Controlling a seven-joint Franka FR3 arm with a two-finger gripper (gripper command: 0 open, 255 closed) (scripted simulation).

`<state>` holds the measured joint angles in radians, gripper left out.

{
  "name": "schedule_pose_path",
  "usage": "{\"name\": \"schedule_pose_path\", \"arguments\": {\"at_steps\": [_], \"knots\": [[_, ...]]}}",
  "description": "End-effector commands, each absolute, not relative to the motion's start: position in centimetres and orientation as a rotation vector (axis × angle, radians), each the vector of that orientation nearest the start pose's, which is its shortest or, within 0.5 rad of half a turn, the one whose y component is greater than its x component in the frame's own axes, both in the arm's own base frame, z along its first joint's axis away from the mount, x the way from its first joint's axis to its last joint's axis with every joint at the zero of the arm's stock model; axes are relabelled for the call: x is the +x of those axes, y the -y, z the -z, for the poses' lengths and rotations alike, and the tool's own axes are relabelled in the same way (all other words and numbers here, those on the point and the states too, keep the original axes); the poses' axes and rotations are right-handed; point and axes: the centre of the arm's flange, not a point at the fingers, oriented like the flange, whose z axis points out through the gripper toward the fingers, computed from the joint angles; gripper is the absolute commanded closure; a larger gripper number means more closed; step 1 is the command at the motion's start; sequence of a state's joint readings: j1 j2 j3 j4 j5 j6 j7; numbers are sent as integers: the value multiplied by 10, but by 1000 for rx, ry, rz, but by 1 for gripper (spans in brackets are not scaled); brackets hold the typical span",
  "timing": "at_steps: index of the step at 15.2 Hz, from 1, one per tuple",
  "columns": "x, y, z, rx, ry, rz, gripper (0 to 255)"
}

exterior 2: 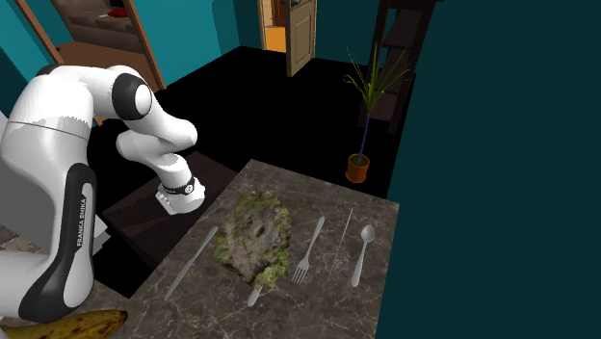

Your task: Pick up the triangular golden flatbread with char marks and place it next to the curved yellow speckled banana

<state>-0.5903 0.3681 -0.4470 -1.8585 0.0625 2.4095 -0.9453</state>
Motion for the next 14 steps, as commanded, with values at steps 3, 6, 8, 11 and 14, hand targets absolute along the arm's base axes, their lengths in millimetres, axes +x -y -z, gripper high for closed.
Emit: {"name": "schedule_pose_path", "arguments": {"at_steps": [3,6,8,11,14], "knots": [[350,549,-361,-3379,-153,53,255],[349,549,-361,-3379,-153,53,0],[349,549,-361,-3379,-153,53,0],[349,542,-387,-3379,-153,53,0],[349,537,-409,-3379,-153,53,0]]}}
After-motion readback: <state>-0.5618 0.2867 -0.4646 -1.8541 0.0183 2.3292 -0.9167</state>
